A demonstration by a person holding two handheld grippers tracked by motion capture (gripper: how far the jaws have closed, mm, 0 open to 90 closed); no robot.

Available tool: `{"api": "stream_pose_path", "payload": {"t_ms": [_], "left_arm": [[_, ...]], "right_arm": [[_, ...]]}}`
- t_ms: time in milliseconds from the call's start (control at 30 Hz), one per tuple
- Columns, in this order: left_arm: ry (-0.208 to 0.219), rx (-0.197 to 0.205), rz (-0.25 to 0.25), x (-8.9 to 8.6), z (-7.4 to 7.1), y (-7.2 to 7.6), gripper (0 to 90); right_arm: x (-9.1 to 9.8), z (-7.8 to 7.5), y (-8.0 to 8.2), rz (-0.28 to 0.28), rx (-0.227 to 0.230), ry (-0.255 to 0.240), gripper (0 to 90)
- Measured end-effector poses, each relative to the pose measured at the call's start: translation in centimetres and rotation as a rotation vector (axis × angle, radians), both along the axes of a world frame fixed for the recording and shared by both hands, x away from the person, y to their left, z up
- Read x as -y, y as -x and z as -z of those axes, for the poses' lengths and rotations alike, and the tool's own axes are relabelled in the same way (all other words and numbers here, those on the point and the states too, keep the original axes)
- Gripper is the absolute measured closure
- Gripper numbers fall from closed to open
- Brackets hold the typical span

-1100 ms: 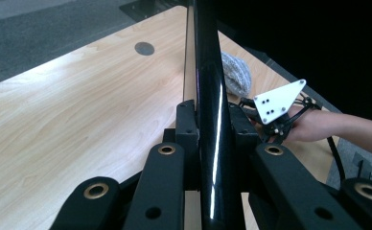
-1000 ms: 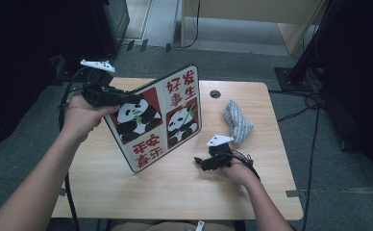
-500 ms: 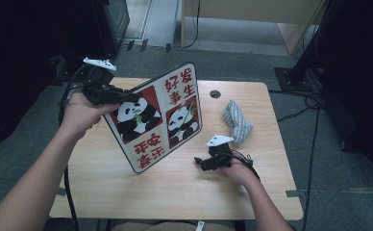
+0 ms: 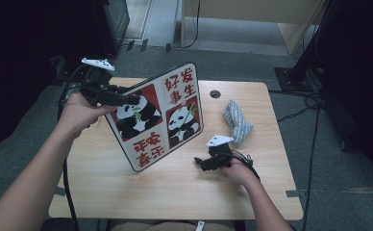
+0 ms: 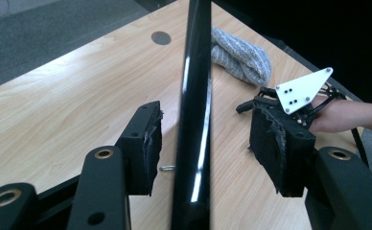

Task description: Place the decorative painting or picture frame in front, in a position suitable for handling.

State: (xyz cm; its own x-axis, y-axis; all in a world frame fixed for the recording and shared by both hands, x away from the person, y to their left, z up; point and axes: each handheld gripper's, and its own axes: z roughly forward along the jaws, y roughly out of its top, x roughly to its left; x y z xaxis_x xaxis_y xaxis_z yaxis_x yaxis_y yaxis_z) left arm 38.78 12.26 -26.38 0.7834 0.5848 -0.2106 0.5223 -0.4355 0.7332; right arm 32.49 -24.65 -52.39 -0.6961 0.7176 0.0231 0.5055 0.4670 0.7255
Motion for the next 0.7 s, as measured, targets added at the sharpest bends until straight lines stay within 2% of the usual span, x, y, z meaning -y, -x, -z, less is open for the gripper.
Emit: {"api": "stream_pose_path", "payload": {"t_ms": [133, 333, 433, 567, 700], "left_arm": [[-0.004, 0.021, 0.005, -0.2, 0.0, 0.3, 43.7], [-0.023, 0.031, 0.011, -0.6, -0.1, 0.7, 42.3], [0.004, 0.032, 0.0, -1.0, 0.1, 0.9, 42.1], [-0.008, 0.025, -0.009, -1.4, 0.7, 1.2, 42.1], [0.005, 0.024, -0.021, -2.2, 1.0, 1.7, 42.1]], "right_arm": [[0.0, 0.0, 0.0, 0.0, 0.0, 0.0, 8.0], [0.0, 0.0, 0.0, 0.0, 0.0, -0.001, 8.0], [0.0, 0.0, 0.0, 0.0, 0.0, 0.0, 8.0], [0.0, 0.0, 0.0, 0.0, 0.0, 0.0, 8.1], [0.0, 0.0, 0.0, 0.0, 0.0, 0.0, 8.1]]}}
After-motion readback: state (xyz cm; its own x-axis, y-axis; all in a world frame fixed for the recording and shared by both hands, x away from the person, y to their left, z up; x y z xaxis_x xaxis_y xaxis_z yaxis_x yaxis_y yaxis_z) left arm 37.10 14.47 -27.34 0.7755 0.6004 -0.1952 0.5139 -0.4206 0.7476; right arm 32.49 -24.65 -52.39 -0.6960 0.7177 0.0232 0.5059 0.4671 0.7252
